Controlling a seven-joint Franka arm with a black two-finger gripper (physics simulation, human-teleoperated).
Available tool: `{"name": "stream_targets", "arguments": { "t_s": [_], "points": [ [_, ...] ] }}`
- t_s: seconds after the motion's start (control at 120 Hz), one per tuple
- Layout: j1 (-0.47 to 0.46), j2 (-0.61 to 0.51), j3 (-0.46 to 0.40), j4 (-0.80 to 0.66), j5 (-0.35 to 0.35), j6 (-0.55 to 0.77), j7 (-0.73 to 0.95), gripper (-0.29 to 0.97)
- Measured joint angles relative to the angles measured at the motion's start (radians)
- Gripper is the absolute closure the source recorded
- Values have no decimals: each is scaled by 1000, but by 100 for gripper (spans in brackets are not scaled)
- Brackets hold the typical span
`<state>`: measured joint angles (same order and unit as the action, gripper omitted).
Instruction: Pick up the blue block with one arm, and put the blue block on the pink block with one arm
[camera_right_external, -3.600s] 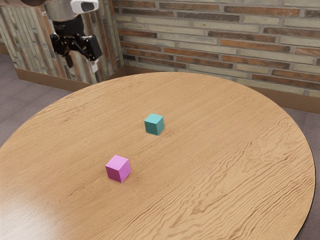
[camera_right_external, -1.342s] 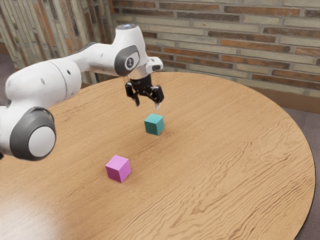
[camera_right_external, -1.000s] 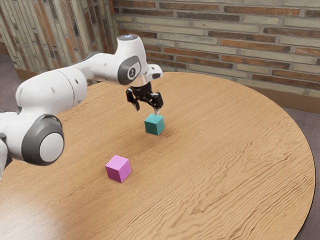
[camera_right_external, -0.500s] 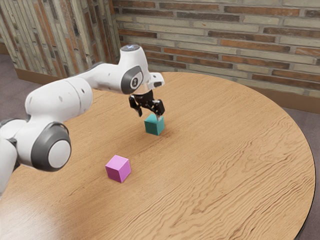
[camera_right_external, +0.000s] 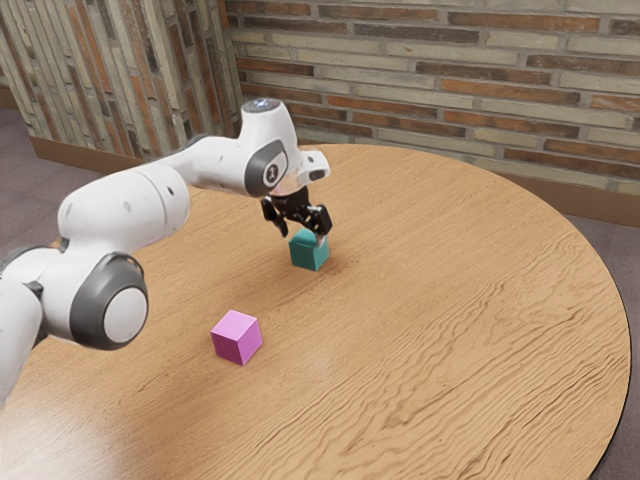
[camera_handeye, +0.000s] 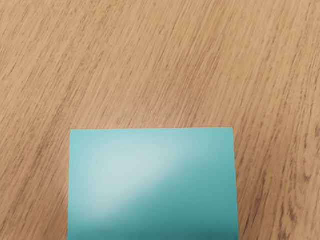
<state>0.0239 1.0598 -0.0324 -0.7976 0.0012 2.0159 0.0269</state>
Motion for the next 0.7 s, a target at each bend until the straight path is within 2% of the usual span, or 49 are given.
{"name": "stream_targets", "arguments": {
  "t_s": [0.55,0.7],
  "points": [
    [3,47,-3,26,-10,26,7,0],
    [6,49,0,26,-16,28,8,9]
  ]
}}
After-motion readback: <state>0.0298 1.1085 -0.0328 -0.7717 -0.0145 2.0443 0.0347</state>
